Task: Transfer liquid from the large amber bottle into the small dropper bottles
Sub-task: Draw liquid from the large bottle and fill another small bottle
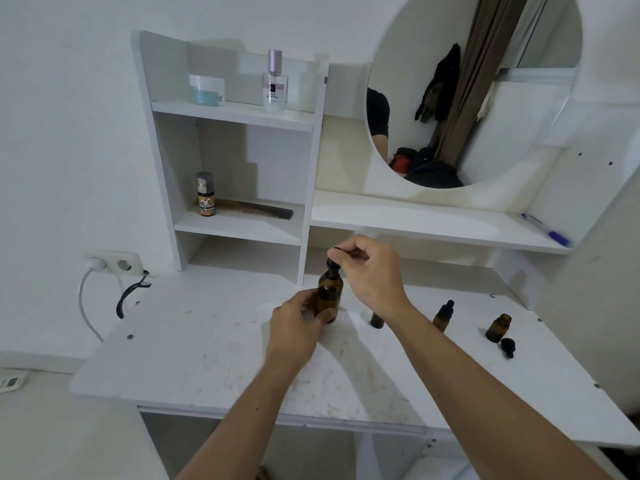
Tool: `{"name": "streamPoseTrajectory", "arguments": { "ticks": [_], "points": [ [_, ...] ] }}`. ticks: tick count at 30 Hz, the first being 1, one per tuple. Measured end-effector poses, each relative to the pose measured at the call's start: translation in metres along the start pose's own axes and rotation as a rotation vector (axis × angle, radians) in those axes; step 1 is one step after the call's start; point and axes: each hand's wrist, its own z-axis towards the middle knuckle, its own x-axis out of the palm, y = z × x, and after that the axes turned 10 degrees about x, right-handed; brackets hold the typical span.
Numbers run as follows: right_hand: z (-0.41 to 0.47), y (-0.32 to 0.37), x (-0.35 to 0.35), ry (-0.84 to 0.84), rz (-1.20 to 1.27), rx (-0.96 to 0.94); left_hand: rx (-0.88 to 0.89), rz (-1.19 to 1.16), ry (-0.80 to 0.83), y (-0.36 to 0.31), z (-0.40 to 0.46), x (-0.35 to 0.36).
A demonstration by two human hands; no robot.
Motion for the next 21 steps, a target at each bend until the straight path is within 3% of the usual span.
{"name": "streamPoseTrajectory", "arguments": {
  "ticks": [12,21],
  "points": [
    [0.001,0.004,-0.007,0.041,0.014,-0.007,0.005,0.017,0.01,-0.004,-0.002,-0.001],
    [0.002,0.03,-0.036,-0.086,0.209,-0.083,0.011,0.011,0.019,-0.004,-0.005,-0.001]
  ]
}}
